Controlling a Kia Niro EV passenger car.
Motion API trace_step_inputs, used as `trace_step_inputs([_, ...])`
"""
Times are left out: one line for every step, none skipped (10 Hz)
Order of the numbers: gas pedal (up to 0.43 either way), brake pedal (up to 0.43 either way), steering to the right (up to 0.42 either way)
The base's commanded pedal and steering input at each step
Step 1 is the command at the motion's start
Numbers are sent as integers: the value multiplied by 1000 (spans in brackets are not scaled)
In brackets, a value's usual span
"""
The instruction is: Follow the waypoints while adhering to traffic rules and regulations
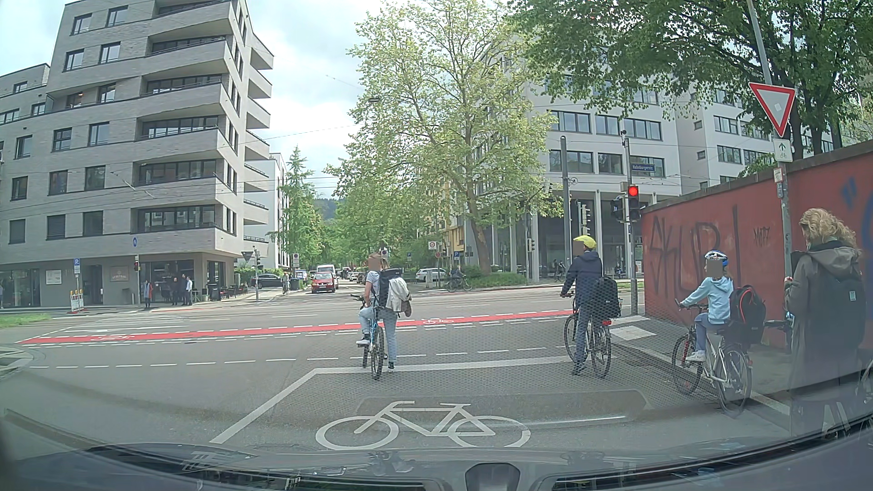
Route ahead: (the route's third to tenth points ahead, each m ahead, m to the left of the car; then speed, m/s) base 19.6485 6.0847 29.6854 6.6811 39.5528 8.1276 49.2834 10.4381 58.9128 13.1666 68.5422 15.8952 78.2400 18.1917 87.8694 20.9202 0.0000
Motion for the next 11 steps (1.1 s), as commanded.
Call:
trace_step_inputs([0,268,-12])
trace_step_inputs([0,268,-11])
trace_step_inputs([0,268,-12])
trace_step_inputs([0,262,-12])
trace_step_inputs([0,268,-11])
trace_step_inputs([0,268,-12])
trace_step_inputs([0,268,-12])
trace_step_inputs([0,268,-12])
trace_step_inputs([0,268,-12])
trace_step_inputs([0,268,-12])
trace_step_inputs([0,262,-11])
